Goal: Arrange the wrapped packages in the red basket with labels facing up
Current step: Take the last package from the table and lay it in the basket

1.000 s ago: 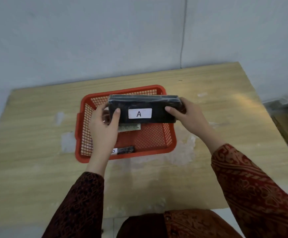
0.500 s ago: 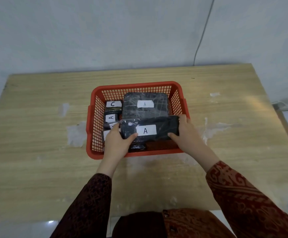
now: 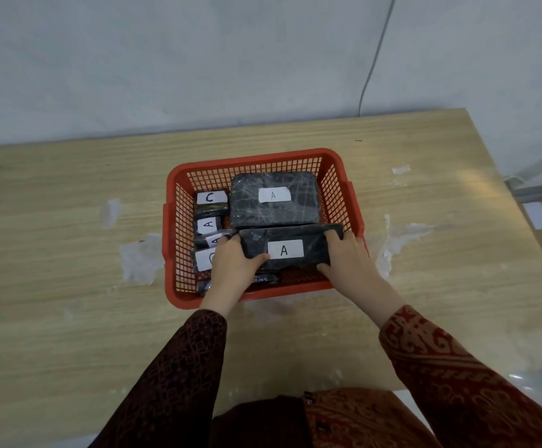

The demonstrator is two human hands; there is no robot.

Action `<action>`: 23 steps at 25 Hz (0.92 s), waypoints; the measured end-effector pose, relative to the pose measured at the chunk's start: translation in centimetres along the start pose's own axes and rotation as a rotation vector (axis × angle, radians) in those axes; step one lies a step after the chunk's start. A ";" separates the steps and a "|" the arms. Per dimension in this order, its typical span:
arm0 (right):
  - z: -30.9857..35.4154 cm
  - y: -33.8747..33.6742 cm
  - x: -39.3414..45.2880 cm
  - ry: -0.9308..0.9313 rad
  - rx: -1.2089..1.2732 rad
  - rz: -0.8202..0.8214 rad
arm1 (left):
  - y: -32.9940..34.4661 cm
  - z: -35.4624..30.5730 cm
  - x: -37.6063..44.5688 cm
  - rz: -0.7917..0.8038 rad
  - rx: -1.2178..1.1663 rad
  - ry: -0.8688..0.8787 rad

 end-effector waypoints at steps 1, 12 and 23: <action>0.0 0.3 0.0 0.004 -0.025 -0.004 | 0.2 0.0 0.1 0.002 -0.008 0.005; -0.5 2.4 1.1 0.019 -0.067 0.065 | 0.5 -0.4 -0.1 -0.088 0.085 -0.003; -1.2 4.5 -0.2 -0.056 -0.127 0.289 | 0.2 -1.3 -1.3 -0.083 0.251 -0.054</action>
Point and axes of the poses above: each hand's wrist, its own x-axis towards the middle knuckle, its own y-axis out of the palm, z = x × y, the point moved 8 cm from there along x, towards the middle knuckle, and after that the axes turned 11 degrees about x, right-handed, at the moved point
